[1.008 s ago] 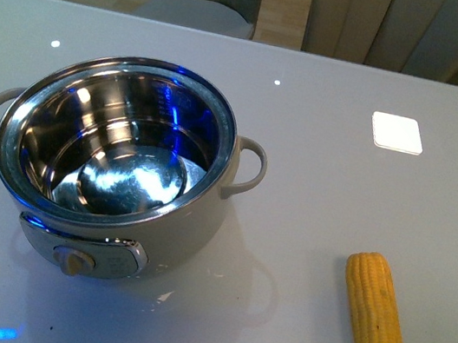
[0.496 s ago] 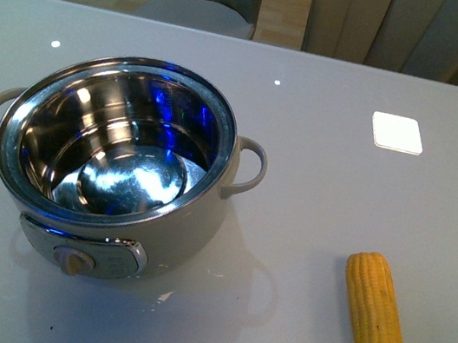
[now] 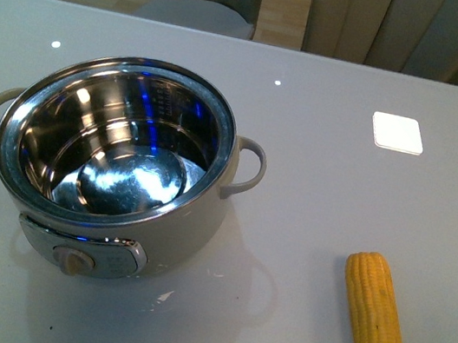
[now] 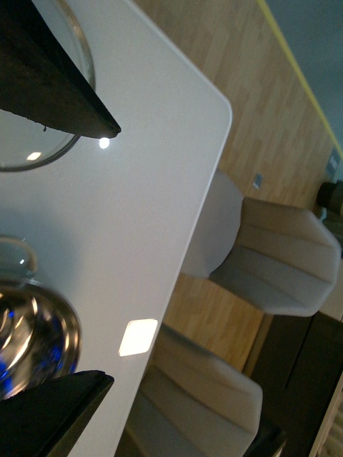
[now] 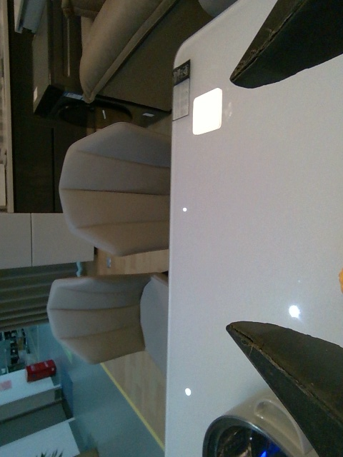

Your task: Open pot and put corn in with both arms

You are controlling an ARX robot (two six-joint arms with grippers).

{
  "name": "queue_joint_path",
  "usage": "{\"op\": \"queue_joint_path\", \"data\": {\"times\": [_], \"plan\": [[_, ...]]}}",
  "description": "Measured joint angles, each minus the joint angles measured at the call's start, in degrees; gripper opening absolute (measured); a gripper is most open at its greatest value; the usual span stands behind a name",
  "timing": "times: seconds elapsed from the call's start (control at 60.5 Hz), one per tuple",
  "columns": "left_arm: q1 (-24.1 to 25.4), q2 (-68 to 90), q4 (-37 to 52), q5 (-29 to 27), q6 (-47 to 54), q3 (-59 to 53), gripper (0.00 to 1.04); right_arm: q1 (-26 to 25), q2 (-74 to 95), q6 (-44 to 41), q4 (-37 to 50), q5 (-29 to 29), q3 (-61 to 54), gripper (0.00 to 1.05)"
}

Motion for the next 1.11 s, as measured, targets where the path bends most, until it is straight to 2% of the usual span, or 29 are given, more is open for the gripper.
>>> {"op": "queue_joint_path", "data": {"times": [0.017, 0.083, 0.165, 0.264, 0.512, 0.694, 0.76, 0.826, 0.909, 1.107], "plan": [[-0.33, -1.79, -1.03, -0.59, 0.22, -0.52, 0.97, 0.00, 0.00, 0.00, 0.00, 0.00, 0.00, 0.96], [-2.23, -7.28, 6.73, -6.84, 5.03, -5.42, 0.85, 0.00, 0.00, 0.00, 0.00, -0.02, 0.00, 0.96], [-4.57, -11.91, 10.99, -10.40, 9.35, -9.38, 0.71, 0.00, 0.00, 0.00, 0.00, -0.02, 0.00, 0.96], [-7.65, -16.09, 10.40, -13.42, 11.72, -13.42, 0.49, 0.00, 0.00, 0.00, 0.00, 0.00, 0.00, 0.96], [-12.46, -24.70, 6.47, -18.18, 12.72, -18.12, 0.04, 0.00, 0.00, 0.00, 0.00, 0.00, 0.00, 0.96], [-15.37, -31.17, 2.38, -21.03, 12.92, -20.52, 0.04, 0.00, 0.00, 0.00, 0.00, 0.00, 0.00, 0.96], [-18.91, -33.44, 0.57, -25.79, 12.92, -21.11, 0.04, 0.00, 0.00, 0.00, 0.00, 0.00, 0.00, 0.96], [-20.79, -36.24, -1.36, -25.92, 13.00, -21.75, 0.04, 0.00, 0.00, 0.00, 0.00, -0.02, 0.00, 0.96], [-20.83, -37.29, 0.04, -26.36, 13.00, -23.58, 0.04, 0.00, 0.00, 0.00, 0.00, 0.00, 0.00, 0.96], [-20.92, -43.06, -5.31, -26.34, 13.05, -23.63, 0.04, 0.00, -0.02, 0.00, 0.00, 0.00, 0.00, 0.96]]}}
